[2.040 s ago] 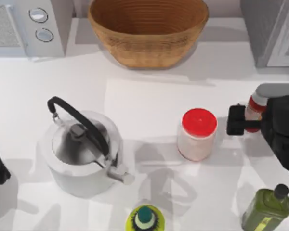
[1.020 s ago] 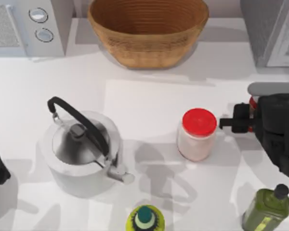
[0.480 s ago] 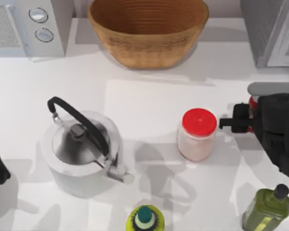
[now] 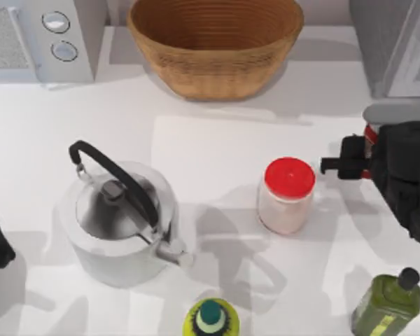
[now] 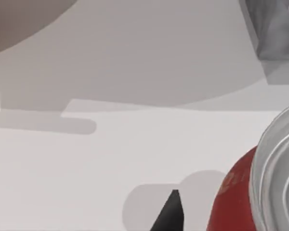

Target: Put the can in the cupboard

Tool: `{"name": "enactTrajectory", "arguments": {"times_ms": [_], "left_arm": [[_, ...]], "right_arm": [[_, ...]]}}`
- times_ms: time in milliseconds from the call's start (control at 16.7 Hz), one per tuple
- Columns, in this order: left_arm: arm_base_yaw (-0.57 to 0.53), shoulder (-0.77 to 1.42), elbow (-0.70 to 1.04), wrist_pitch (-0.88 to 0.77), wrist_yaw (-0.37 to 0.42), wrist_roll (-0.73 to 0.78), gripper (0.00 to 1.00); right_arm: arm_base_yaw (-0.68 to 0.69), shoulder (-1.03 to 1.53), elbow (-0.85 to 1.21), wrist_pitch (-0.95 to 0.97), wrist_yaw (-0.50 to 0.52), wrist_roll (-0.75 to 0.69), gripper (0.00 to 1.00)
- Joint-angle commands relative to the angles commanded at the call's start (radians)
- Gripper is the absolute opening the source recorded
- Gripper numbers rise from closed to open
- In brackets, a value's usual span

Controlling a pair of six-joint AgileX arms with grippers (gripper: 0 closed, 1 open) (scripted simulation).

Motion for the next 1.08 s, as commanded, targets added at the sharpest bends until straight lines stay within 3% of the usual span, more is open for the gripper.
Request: {"name": "enactTrajectory", "arguments": {"times_ms": [360, 660, 1080], "left_arm": [[0.0, 0.0, 0.0, 0.0, 0.0, 0.0, 1.0], [0.0, 0.0, 0.0, 0.0, 0.0, 0.0, 1.0], [0.0, 0.0, 0.0, 0.0, 0.0, 0.0, 1.0]], "right_arm": [[0.02, -0.225, 0.049, -0.286, -0.056, -0.003, 0.0], [0.028, -0.376, 0.185, -0.611, -0.026, 0.0, 0.0], [0.015, -0.413, 0.229, -0.693, 0.004, 0.013, 0.0]]}}
